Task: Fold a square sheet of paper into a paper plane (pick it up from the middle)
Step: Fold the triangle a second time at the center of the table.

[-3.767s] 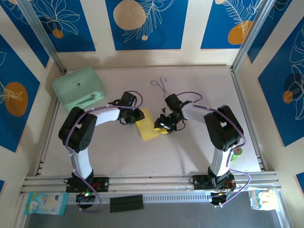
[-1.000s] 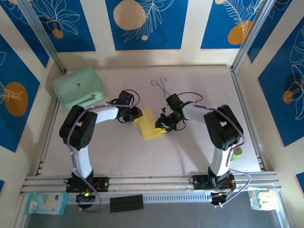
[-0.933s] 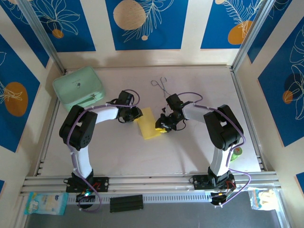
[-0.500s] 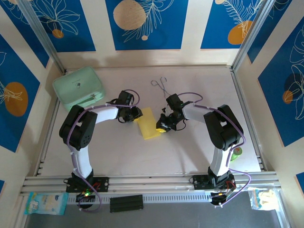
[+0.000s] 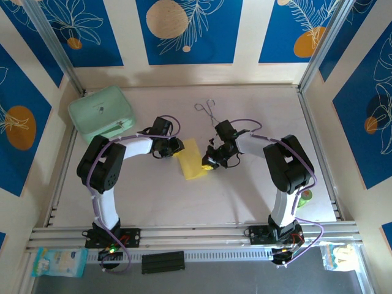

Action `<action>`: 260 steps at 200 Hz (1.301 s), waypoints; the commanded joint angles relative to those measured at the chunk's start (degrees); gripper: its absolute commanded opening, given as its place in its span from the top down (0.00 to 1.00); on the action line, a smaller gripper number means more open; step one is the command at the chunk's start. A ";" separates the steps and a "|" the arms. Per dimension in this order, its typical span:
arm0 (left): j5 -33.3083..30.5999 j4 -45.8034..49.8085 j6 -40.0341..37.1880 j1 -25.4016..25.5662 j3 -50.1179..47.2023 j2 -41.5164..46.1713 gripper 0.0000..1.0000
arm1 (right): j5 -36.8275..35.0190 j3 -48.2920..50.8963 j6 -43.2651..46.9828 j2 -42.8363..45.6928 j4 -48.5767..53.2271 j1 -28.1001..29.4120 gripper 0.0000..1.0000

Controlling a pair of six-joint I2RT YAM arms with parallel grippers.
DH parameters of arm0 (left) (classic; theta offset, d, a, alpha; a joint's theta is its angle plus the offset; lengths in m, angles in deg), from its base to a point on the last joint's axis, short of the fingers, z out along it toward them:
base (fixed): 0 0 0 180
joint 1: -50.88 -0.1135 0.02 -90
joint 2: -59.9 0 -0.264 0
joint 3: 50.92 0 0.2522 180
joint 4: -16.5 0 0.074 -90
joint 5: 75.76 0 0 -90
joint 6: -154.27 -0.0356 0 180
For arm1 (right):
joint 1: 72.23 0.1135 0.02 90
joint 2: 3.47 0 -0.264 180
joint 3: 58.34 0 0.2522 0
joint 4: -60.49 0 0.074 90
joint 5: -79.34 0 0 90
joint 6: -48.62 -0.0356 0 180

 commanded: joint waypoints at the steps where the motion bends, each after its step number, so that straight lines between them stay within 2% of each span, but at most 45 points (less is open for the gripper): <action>1: -0.41 2.94 0.12 -0.39 -1.66 -2.68 0.69 | 2.65 -2.87 -0.38 -0.85 0.78 1.19 1.00; 82: 0.46 2.35 0.15 -0.34 -2.20 -2.95 0.70 | 0.90 -9.56 -3.23 -6.86 -2.05 4.16 1.00; 157: 0.56 2.44 0.07 -0.33 -2.18 -3.10 0.72 | -3.02 -10.42 -7.88 -8.85 -6.18 4.80 1.00; 260: 0.97 2.82 -0.36 -0.33 -2.09 -3.18 0.72 | -3.05 -11.68 -6.26 -10.84 -5.55 5.86 1.00</action>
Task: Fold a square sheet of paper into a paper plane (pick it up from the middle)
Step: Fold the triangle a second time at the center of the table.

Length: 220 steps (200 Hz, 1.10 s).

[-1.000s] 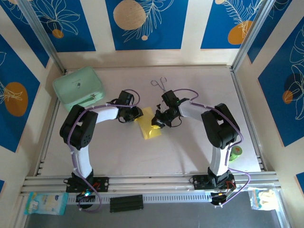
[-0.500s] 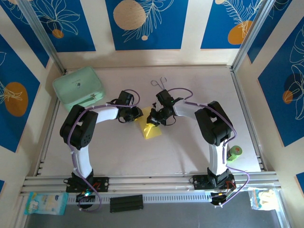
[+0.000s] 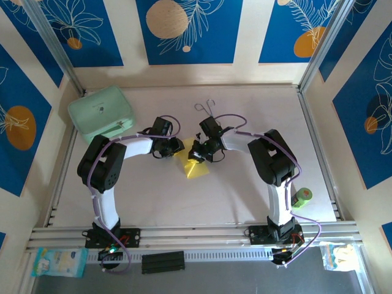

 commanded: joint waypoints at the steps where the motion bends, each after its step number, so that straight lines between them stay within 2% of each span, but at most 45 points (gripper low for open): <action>1: 0.05 3.95 -0.35 -0.31 -1.81 -2.77 0.72 | 0.54 -1.57 0.81 -1.23 1.22 0.59 1.00; 220: 0.66 3.60 -0.11 -0.31 -2.38 -3.04 0.72 | 0.26 -2.18 1.10 -2.75 1.82 0.69 1.00</action>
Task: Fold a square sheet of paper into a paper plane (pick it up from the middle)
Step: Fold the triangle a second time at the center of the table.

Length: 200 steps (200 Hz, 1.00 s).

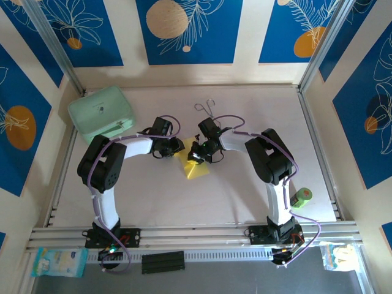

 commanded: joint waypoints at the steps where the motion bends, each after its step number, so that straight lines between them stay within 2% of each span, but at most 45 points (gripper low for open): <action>1: 0.07 4.05 -0.10 -0.31 -2.23 -2.96 0.72 | 0.27 -1.37 0.70 -0.84 1.58 0.44 1.00; 200: 0.17 3.49 0.33 -0.25 -3.04 -2.69 0.72 | -0.19 -1.49 0.61 -2.01 1.95 0.43 1.00</action>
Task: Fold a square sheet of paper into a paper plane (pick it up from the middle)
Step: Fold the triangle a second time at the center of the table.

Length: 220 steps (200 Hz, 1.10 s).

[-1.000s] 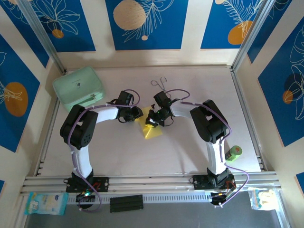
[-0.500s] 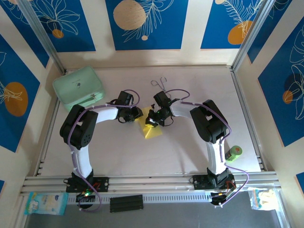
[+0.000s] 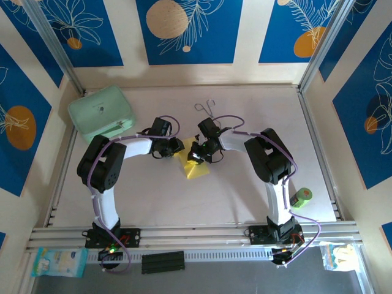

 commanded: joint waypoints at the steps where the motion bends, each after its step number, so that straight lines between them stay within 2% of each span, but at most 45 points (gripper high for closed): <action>1: -0.53 4.60 0.32 -0.24 -2.37 -2.67 0.72 | -0.26 -1.17 0.63 -1.36 1.94 0.46 1.00; 79: -0.56 5.44 0.17 -0.31 -1.37 -1.48 0.72 | -0.69 -1.13 0.46 -1.62 2.96 0.36 0.92; 164: -3.37 9.30 0.36 -3.63 -0.25 8.64 0.69 | -0.21 -1.17 0.32 -1.95 3.64 0.23 0.74; 202: -3.05 9.74 0.76 -3.60 -2.17 11.62 0.68 | -0.34 -1.17 -0.04 -1.90 3.76 0.21 0.62; 220: -2.61 9.87 1.06 -2.93 -3.32 12.72 0.68 | -0.43 -1.20 -0.18 -1.92 3.77 0.06 0.60</action>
